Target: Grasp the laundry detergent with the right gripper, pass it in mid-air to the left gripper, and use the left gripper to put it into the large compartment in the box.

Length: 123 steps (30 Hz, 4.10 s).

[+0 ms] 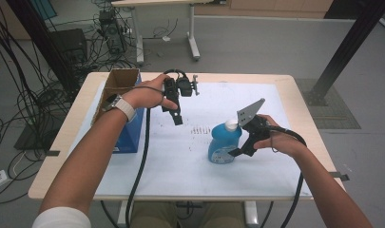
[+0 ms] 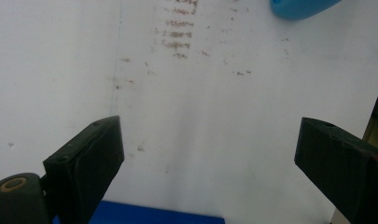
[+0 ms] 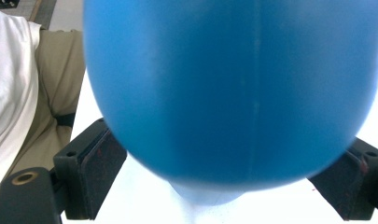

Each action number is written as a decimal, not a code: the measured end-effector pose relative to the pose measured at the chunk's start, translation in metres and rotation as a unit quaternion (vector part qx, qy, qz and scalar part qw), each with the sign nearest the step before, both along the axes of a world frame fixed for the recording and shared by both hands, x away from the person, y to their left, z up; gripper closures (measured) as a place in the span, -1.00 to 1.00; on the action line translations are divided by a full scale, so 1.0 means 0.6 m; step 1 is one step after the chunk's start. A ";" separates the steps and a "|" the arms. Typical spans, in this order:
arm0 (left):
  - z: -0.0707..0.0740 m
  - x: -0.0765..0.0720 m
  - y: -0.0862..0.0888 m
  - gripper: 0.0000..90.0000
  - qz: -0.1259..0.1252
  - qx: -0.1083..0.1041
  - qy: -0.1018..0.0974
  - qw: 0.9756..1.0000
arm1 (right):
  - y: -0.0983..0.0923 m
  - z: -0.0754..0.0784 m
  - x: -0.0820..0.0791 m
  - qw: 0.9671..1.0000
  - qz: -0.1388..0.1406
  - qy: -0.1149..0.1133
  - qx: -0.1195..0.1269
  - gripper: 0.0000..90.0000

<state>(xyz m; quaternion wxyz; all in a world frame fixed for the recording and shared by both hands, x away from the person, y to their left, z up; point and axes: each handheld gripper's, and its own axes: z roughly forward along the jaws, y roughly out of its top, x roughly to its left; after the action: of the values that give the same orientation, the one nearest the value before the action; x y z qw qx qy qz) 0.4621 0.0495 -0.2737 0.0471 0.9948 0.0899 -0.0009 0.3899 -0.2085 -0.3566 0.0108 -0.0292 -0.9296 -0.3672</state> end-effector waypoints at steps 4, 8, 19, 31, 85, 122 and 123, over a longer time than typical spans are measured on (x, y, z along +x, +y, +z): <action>0.000 0.000 0.000 -0.81 0.000 -0.001 0.000 1.000 | 0.000 0.001 0.000 1.000 0.001 -0.003 0.005 -0.73; 0.000 0.001 0.001 -0.81 0.000 0.000 0.000 1.000 | 0.001 -0.003 0.000 1.000 0.000 -0.002 0.010 -0.69; -0.002 0.001 0.001 -0.81 0.001 -0.001 0.000 1.000 | 0.000 -0.011 -0.001 1.000 -0.001 -0.002 0.020 -0.62; -0.006 0.001 0.004 -0.81 0.003 -0.002 0.003 1.000 | 0.001 -0.014 0.000 1.000 -0.002 -0.002 0.030 -0.58; -0.014 0.002 0.003 -0.81 0.004 0.000 0.006 1.000 | -0.004 -0.042 -0.001 0.997 -0.008 0.000 0.073 -0.38; -0.017 0.003 0.006 -0.80 0.005 -0.001 0.007 1.000 | -0.002 -0.052 0.001 0.996 -0.006 0.004 0.087 -0.27; -0.017 0.003 0.006 -0.80 0.005 -0.001 0.007 1.000 | -0.002 -0.052 0.001 0.996 -0.006 0.003 0.087 -0.27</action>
<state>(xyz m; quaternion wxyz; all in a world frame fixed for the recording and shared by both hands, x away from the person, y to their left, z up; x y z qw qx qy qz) 0.4640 0.0531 -0.2839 0.0472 0.9943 0.0954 -0.0081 0.3907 -0.2095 -0.3880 0.0143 -0.0352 -0.8938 -0.4468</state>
